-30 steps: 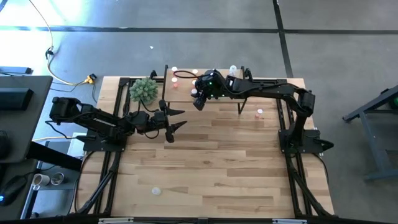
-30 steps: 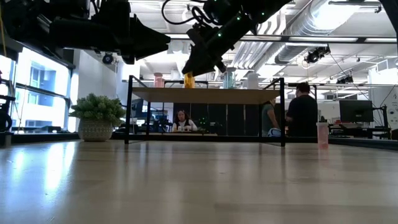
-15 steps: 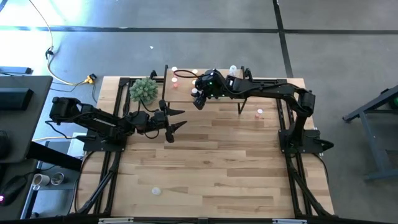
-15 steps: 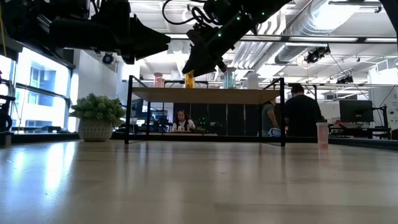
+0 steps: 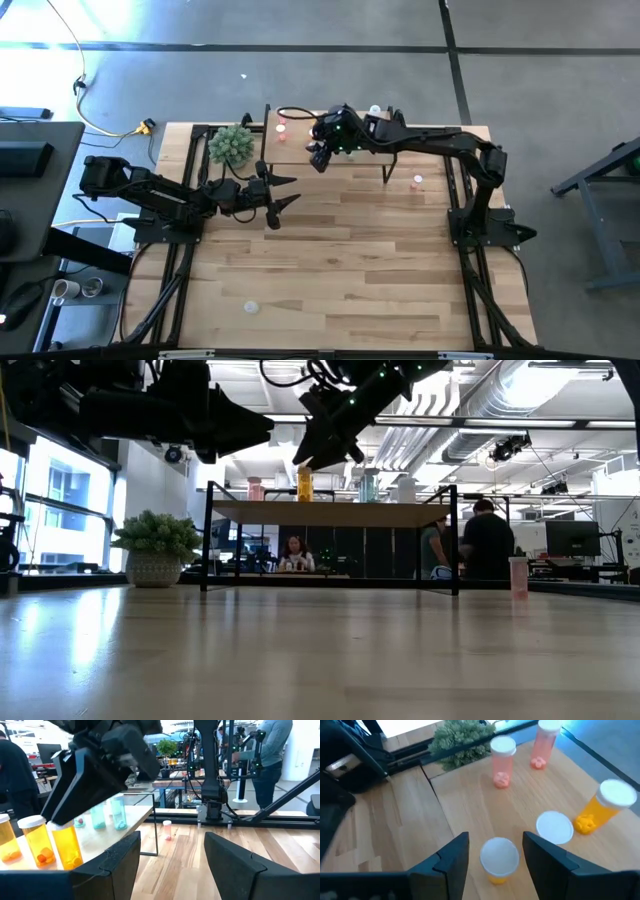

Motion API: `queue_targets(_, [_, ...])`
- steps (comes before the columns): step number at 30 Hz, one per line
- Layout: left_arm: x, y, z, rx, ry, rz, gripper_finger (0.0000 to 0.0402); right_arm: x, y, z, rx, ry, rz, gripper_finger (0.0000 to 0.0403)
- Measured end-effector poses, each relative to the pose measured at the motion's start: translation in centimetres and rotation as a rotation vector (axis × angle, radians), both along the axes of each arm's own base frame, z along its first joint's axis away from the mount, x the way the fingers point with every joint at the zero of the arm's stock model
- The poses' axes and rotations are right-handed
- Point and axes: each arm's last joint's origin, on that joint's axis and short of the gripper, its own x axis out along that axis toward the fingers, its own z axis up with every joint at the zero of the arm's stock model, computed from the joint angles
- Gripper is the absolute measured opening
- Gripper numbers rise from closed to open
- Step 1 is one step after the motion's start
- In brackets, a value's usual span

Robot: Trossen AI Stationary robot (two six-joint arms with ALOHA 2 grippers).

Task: Pick and place medicine bottles onto shelf by color
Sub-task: Put the pink pill bottle on the shelf aligned with the other pink pill bottles

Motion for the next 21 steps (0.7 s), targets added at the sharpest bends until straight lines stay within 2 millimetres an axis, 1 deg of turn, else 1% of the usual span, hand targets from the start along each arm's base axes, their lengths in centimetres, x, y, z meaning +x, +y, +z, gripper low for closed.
queue_targets(5, [0.0,0.0,0.0,-0.002,0.002,0.016,0.0211,-0.1,0.2,1.3,0.004,0.016,0.039,0.0177])
queue_targets(11, [-0.1,-0.2,-0.2,-0.013,0.034,0.010,0.0211,-0.6,1.5,2.9,-0.046,0.033,0.111,0.0177])
queue_targets(16, [-0.4,-0.9,0.2,-0.014,0.043,0.003,0.0211,-1.6,3.5,3.8,-0.055,0.077,0.165,0.0177])
queue_targets(21, [-1.0,-2.0,0.2,-0.072,0.099,-0.036,0.0211,-2.2,6.1,4.2,-0.043,0.123,0.232,0.0177])
